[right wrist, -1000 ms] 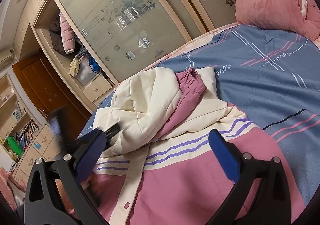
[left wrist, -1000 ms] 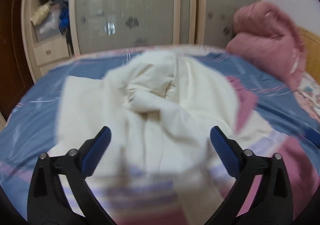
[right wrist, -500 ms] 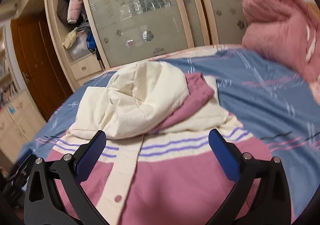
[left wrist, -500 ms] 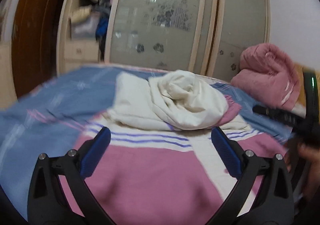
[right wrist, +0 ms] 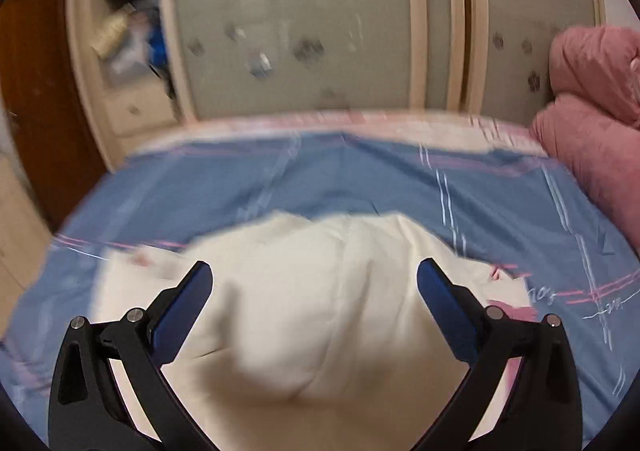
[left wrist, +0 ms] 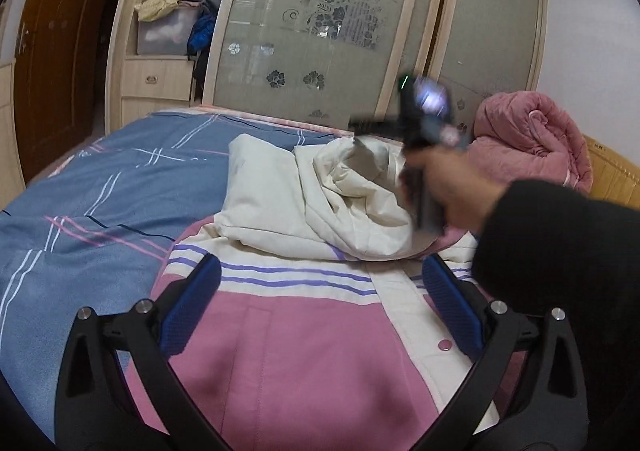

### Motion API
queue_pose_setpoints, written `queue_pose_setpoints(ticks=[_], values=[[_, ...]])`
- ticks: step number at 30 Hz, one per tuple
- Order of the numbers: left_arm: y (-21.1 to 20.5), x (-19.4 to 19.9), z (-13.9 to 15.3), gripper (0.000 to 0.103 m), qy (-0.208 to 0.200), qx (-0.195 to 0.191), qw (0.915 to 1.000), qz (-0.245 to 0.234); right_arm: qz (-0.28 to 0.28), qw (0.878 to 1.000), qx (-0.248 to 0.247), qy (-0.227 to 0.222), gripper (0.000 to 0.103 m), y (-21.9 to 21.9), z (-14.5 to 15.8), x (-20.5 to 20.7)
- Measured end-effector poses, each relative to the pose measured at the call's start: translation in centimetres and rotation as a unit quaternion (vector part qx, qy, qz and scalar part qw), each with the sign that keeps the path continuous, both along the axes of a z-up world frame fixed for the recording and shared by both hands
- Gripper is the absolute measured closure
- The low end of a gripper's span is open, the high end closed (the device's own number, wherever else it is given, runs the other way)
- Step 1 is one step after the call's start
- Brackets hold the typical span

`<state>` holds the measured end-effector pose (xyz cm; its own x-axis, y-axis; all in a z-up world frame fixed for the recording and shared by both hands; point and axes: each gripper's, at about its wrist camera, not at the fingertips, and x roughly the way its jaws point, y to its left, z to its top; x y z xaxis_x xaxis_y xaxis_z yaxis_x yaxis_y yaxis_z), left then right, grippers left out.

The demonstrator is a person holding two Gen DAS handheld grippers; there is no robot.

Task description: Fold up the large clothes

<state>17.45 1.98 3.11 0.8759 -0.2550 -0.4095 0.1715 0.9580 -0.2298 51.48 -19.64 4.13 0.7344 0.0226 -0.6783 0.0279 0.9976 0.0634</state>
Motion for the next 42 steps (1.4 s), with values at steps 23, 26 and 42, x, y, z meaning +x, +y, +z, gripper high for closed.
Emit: queue_pose_setpoints(ticks=[23, 26, 42], values=[[-0.4, -2.0, 0.2, 0.002, 0.005, 0.044, 0.9989, 0.011, 0.114, 0.947, 0.284, -0.101, 0.001, -6.7, 3.3, -34.5], [-1.1, -3.1, 0.1, 0.002, 0.005, 0.053, 0.9986, 0.003, 0.097, 0.935, 0.324, -0.106, 0.001, -8.3, 3.2, -43.4], [-0.4, -10.2, 0.5, 0.002, -0.014, 0.065, 0.9975, -0.026, 0.034, 0.918, 0.395, -0.02, 0.006, -8.4, -5.5, -53.5]])
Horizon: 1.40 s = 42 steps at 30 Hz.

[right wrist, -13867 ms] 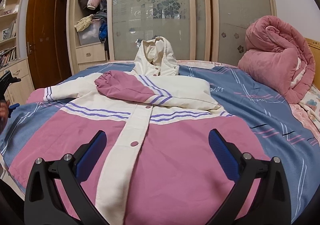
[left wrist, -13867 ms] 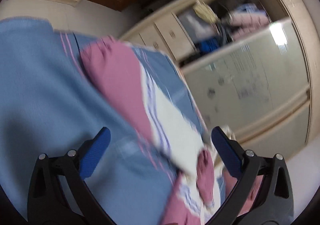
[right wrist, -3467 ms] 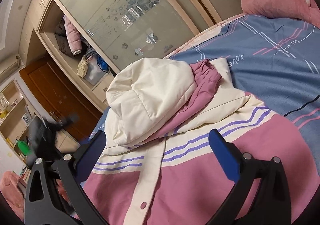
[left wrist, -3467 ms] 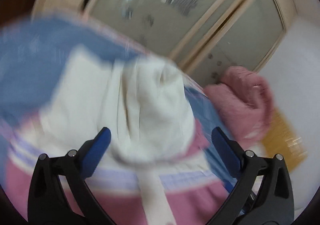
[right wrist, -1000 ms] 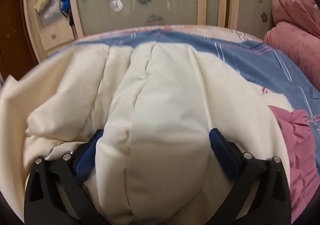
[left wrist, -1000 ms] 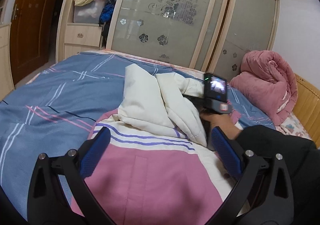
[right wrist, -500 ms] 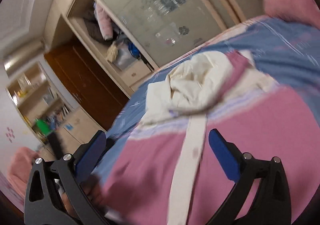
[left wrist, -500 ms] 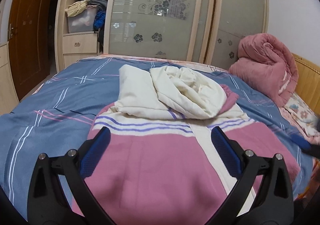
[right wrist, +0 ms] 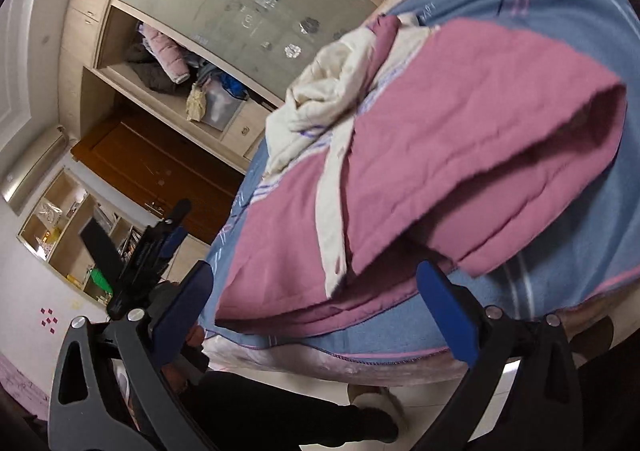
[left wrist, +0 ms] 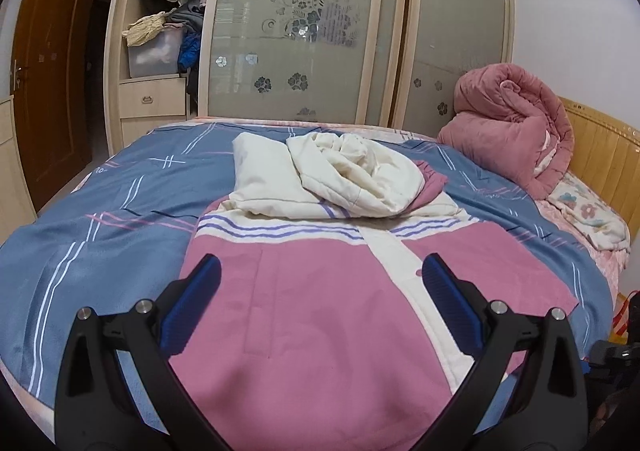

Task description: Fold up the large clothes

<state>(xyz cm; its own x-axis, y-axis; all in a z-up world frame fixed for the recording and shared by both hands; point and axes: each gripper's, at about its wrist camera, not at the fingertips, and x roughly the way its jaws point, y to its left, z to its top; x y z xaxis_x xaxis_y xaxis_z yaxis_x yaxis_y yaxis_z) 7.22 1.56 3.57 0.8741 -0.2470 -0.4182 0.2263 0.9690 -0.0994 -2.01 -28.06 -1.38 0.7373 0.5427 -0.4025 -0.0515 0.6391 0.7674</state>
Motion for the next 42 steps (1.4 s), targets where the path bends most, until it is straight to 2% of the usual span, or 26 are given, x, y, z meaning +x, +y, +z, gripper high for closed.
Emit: queue_pose_setpoints(ticks=[2, 5, 8, 9, 10, 12, 14, 18, 21, 25, 28, 30, 31, 34, 37, 42], values=[[-0.1, -0.1, 0.0, 0.002, -0.004, 0.006, 1.0, -0.002, -0.002, 1.0, -0.006, 0.011, 0.009, 0.4, -0.8, 0.6], [-0.1, -0.1, 0.1, 0.002, -0.012, 0.014, 0.9998, 0.003, -0.012, 0.999, -0.011, 0.028, 0.02, 0.7, -1.9, 1.7], [0.2, 0.1, 0.1, 0.002, -0.015, 0.015, 0.9997, 0.01, -0.025, 0.999, -0.004, 0.032, 0.04, 0.3, -2.7, 3.1], [0.4, 0.1, 0.2, 0.002, -0.016, 0.014, 0.9997, 0.012, -0.026, 0.999, 0.004, 0.032, 0.058, 0.1, -2.9, 3.7], [0.6, 0.1, 0.4, 0.002, -0.019, 0.011, 0.9996, 0.016, -0.024, 0.999, 0.009, 0.035, 0.099, 0.0, -3.0, 4.2], [1.0, 0.0, 0.7, 0.002, -0.029, 0.011, 0.9992, 0.023, -0.033, 0.998, 0.009, 0.046, 0.1, -0.3, -2.8, 5.2], [1.7, -0.4, 1.4, 0.002, -0.051, 0.014, 0.9979, 0.038, -0.024, 0.999, 0.018, 0.035, 0.1, -0.1, -1.6, 6.0], [3.5, -1.3, 2.7, 0.002, -0.094, 0.01, 0.9926, 0.077, -0.005, 1.0, 0.003, 0.014, 0.1, 0.5, 2.4, 8.0], [5.4, -1.9, 3.7, 0.002, -0.127, -0.008, 0.9844, 0.122, 0.005, 1.0, 0.005, -0.005, 0.1, 0.4, 5.8, 10.2], [8.3, -3.1, 4.7, 0.002, -0.164, -0.061, 0.9688, 0.176, 0.019, 1.0, 0.002, -0.023, 0.1, 0.6, 10.3, 15.3], [9.4, -4.0, 5.2, 0.002, -0.193, -0.082, 0.9566, 0.202, 0.021, 1.0, 0.006, -0.023, 0.1, 1.1, 13.3, 21.1], [9.7, -4.8, 5.5, 0.002, -0.218, -0.087, 0.9478, 0.216, 0.015, 1.0, 0.001, -0.021, 0.1, 1.4, 14.8, 24.8], [9.7, -5.0, 5.6, 0.002, -0.224, -0.086, 0.946, 0.218, 0.013, 1.0, 0.002, -0.018, 0.1, 1.6, 15.4, 27.0], [9.4, -5.0, 5.6, 0.002, -0.231, -0.081, 0.9454, 0.215, 0.01, 1.0, -0.001, -0.002, 0.1, 2.3, 16.5, 33.2], [8.9, -4.1, 5.3, 0.002, -0.221, -0.078, 0.9489, 0.212, -0.009, 1.0, -0.013, 0.012, 0.1, 2.5, 16.9, 38.6], [8.0, -1.5, 4.4, 0.002, -0.2, -0.059, 0.9555, 0.208, -0.046, 0.998, -0.009, 0.049, 0.1, 1.3, 15.6, 48.8]])
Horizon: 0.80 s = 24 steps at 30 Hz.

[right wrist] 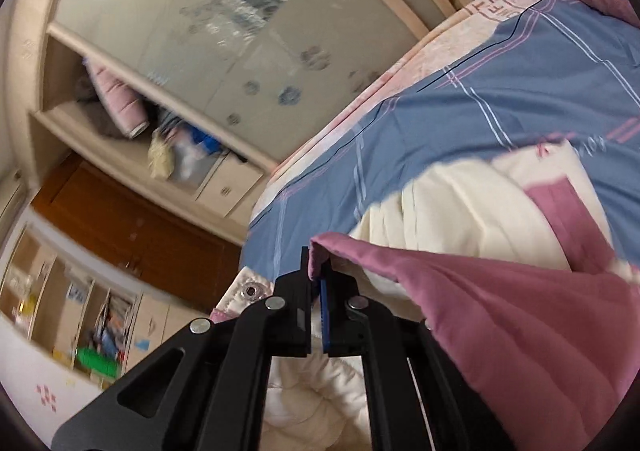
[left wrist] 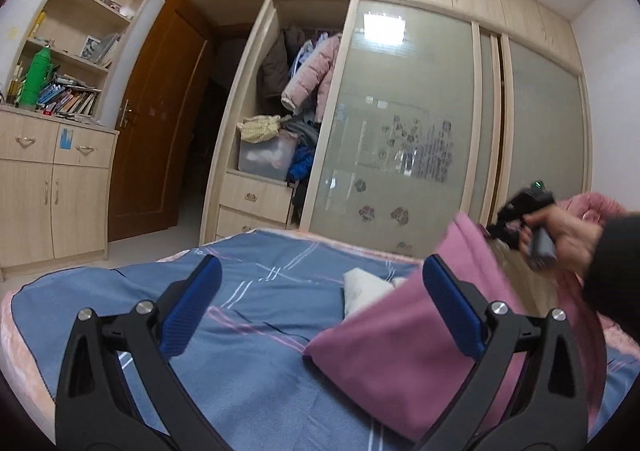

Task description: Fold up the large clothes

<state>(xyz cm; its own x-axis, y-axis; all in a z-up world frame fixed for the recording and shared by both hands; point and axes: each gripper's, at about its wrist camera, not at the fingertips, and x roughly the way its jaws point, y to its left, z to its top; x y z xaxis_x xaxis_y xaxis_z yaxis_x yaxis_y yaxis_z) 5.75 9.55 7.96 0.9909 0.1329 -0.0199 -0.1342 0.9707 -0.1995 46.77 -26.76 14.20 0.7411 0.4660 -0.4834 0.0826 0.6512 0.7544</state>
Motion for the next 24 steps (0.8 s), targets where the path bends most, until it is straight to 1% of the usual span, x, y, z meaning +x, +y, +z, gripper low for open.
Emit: queue_pose_setpoints(ticks=[1, 2, 4, 5, 7, 9, 10, 11, 13, 15, 16, 17, 18, 19, 20, 21, 22, 23, 24], values=[[-0.3, 0.9, -0.3, 0.002, 0.011, 0.004, 0.9999, -0.002, -0.008, 1.0, -0.004, 0.014, 0.1, -0.2, -0.8, 2.3], [-0.4, 1.4, -0.4, 0.002, 0.019, 0.006, 0.9998, -0.003, -0.013, 1.0, -0.004, 0.022, 0.1, -0.4, -1.5, 3.6], [-0.4, 2.6, -0.9, 0.002, 0.033, 0.009, 0.9994, -0.006, -0.025, 0.998, -0.001, 0.05, 0.1, -0.6, -3.9, 7.2], [-0.4, 3.2, -1.2, 0.002, 0.043, 0.009, 0.999, -0.006, -0.026, 0.998, -0.005, 0.061, 0.1, -0.3, -4.9, 8.3], [-0.2, 4.5, -1.6, 0.002, 0.06, 0.004, 0.9982, -0.008, -0.022, 0.995, -0.022, 0.094, 0.1, 0.3, -8.4, 10.9], [0.0, 5.4, -1.8, 0.002, 0.07, -0.004, 0.9975, -0.01, -0.021, 0.992, -0.034, 0.118, 0.099, 1.0, -11.7, 12.5], [0.0, 5.7, -1.9, 0.002, 0.072, -0.004, 0.9973, -0.009, -0.02, 0.991, -0.032, 0.125, 0.099, 1.2, -13.2, 12.9], [-0.2, 6.2, -1.9, 0.002, 0.077, 0.0, 0.997, -0.008, -0.024, 0.991, -0.028, 0.128, 0.099, 1.3, -14.2, 12.9], [-0.5, 6.7, -2.0, 0.002, 0.084, 0.007, 0.9964, -0.012, -0.03, 0.992, -0.008, 0.126, 0.098, 1.0, -15.0, 12.6], [-1.1, 7.0, -2.1, 0.002, 0.091, 0.01, 0.9956, -0.019, -0.019, 0.992, 0.001, 0.121, 0.092, 0.8, -14.3, 12.0], [-1.3, 7.1, -2.2, 0.002, 0.094, 0.012, 0.9952, -0.023, -0.004, 0.993, 0.005, 0.116, 0.083, 0.5, -12.9, 11.2], [-1.7, 7.1, -2.2, 0.002, 0.096, 0.016, 0.9949, -0.029, 0.004, 0.994, 0.01, 0.11, 0.07, 0.3, -12.0, 10.7], [-1.9, 7.2, -2.1, 0.002, 0.096, 0.019, 0.9947, -0.033, 0.023, 0.995, 0.029, 0.087, 0.019, 0.0, -9.9, 9.2], [-2.3, 7.1, -2.0, 0.002, 0.095, 0.026, 0.9943, -0.04, 0.04, 0.997, 0.042, 0.057, 0.001, -0.3, -7.6, 7.5], [-2.7, 7.0, -2.0, 0.002, 0.097, 0.031, 0.9937, -0.048, 0.055, 0.997, 0.043, 0.036, 0.001, -0.3, -5.9, 6.2], [-3.0, 6.9, -1.9, 0.002, 0.096, 0.034, 0.9933, -0.053, 0.088, 0.995, 0.047, 0.003, 0.001, -0.2, -3.2, 3.7], [-3.4, 6.5, -1.8, 0.002, 0.092, 0.037, 0.9932, -0.06, 0.104, 0.993, 0.051, -0.017, 0.001, -0.3, -2.0, 2.2], [-3.7, 6.1, -1.7, 0.002, 0.087, 0.041, 0.9931, -0.067, 0.122, 0.99, 0.05, -0.055, 0.001, -0.5, 0.4, -1.3], [-4.1, 5.8, -1.7, 0.002, 0.082, 0.047, 0.9929, -0.073, 0.13, 0.987, 0.035, -0.084, 0.001, -0.6, 2.0, -4.3]])
